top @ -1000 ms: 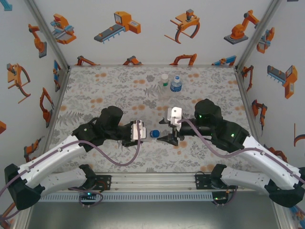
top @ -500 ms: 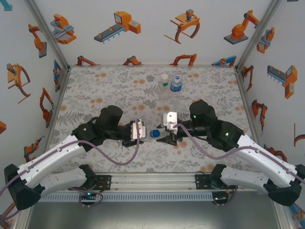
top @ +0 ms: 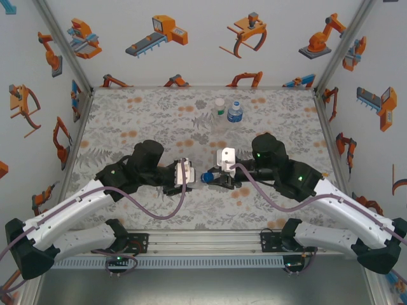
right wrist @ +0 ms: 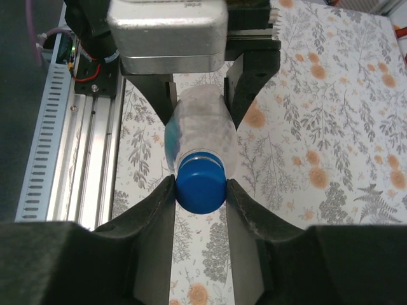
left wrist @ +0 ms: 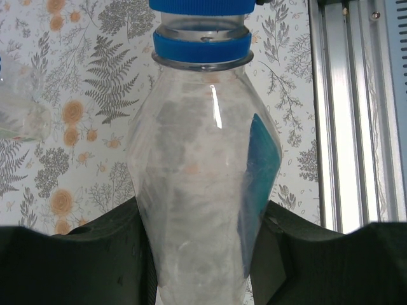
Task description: Screw on the bottle caps
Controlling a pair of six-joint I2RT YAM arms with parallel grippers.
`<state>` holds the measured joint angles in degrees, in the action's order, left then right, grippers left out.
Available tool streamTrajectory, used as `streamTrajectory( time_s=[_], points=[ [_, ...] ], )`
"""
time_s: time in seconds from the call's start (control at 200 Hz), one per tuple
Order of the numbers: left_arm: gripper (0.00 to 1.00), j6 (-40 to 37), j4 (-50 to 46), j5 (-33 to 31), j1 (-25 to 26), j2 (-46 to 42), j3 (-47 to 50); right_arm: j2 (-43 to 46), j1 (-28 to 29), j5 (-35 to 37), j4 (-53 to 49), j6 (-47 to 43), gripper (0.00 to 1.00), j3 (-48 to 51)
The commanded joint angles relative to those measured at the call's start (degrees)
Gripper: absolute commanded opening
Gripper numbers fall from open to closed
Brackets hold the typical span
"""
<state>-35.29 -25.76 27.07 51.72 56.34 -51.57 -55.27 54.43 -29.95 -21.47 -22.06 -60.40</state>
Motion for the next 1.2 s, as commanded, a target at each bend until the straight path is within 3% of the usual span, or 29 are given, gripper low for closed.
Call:
streamTrajectory(
  time_s=[0.0, 0.115, 0.245, 0.401, 0.486, 0.616, 0.796, 0.866, 0.986, 1.197],
  points=[
    [0.00, 1.05, 0.04, 0.93, 0.04, 0.42, -1.61, 0.24, -0.17, 2.17, 2.75, 6.84, 0.27, 1.40],
    [0.00, 1.43, 1.86, -0.44, 0.04, 0.59, -1.36, 0.58, -0.07, 6.85, 5.74, 19.19, 0.16, 2.94],
    [0.00, 1.58, 4.19, -2.23, 0.04, 1.38, -1.05, 0.57, -0.03, 17.08, 9.03, 41.98, 0.04, 4.68],
    [0.00, 1.60, 6.17, -3.14, 0.04, 2.61, -0.91, 0.82, -0.03, 31.85, 4.18, 71.99, 0.04, 5.27],
    [0.00, 1.96, 7.38, -3.60, 0.04, 3.33, -0.77, 0.58, -0.08, 35.74, -1.41, 86.63, 0.04, 5.07],
    [0.00, 1.91, 8.40, -3.85, 0.04, 4.19, -0.78, -1.05, -0.03, 35.14, -4.17, 93.41, 0.04, 3.61],
    [0.00, 1.82, 8.14, -3.95, 0.04, 4.44, -1.08, -1.48, -0.04, 36.37, -4.09, 91.68, 0.13, 2.23],
    [0.00, 1.93, 7.92, -4.04, 0.04, 4.35, -1.09, -0.76, -0.06, 37.12, -3.33, 87.04, 0.23, 1.69],
    [0.00, 2.09, 7.37, -4.02, 0.08, 4.12, -0.99, 2.49, -0.17, 36.60, 1.42, 73.24, 0.47, 1.75],
    [0.00, 1.89, 5.81, -3.88, 0.04, 3.62, -1.32, 8.71, -0.15, 27.99, 4.94, 40.49, 0.54, 1.57]
  ],
)
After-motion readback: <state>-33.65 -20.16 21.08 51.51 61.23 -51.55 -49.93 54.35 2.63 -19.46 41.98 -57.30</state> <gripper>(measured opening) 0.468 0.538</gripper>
